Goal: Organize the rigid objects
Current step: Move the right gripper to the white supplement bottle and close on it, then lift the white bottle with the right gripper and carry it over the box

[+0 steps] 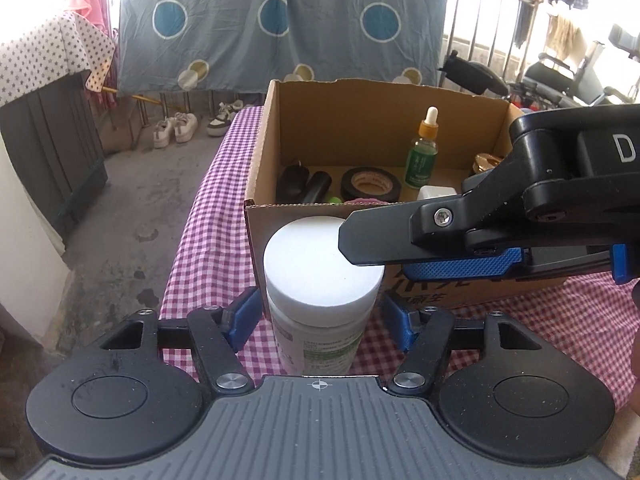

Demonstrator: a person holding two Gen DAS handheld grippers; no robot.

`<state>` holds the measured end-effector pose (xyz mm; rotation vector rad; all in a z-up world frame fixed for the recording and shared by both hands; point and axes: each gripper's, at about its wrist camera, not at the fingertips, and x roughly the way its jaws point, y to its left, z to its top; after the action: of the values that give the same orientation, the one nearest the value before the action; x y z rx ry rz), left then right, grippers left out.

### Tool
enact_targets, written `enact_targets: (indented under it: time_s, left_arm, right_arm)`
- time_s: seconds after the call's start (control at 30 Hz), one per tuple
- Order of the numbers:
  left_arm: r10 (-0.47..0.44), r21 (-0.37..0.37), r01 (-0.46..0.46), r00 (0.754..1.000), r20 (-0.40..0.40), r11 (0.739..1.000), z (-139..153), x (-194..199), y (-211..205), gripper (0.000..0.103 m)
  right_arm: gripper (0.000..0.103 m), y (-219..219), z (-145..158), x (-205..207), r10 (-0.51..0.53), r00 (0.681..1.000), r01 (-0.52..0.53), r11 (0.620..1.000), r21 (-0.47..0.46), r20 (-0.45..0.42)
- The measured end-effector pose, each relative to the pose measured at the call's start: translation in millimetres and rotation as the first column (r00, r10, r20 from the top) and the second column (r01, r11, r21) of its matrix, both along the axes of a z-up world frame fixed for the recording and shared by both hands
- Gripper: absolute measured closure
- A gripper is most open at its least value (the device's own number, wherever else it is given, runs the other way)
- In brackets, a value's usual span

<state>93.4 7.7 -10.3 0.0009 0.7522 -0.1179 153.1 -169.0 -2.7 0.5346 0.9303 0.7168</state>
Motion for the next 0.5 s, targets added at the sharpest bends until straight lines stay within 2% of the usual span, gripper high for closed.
enact_targets:
  time_s: [0.07,0.13,0.5]
  left_arm:
    - [0.003,-0.006,-0.003,1.000,-0.007,1.000,-1.6,1.2,1.9,0.047]
    - [0.006,-0.017,-0.006,1.000,-0.007,1.000,-1.4,1.2,4.7,0.048]
    - [0.008,-0.021,-0.008,1.000,-0.005,1.000,3.6,-0.7,0.7,0.050]
  right_arm:
    - [0.050,2.6,-1.5,1.3,0.008,1.000,-0.008,1.000,0.001,-0.003]
    - [0.051,4.4,-2.6,1.7,0.014,1.000,-0.014,1.000,-0.001,-0.004]
    - [0.053,7.0,1.2,-0.3,0.032,0.999,-0.032,0.999,0.005,-0.009]
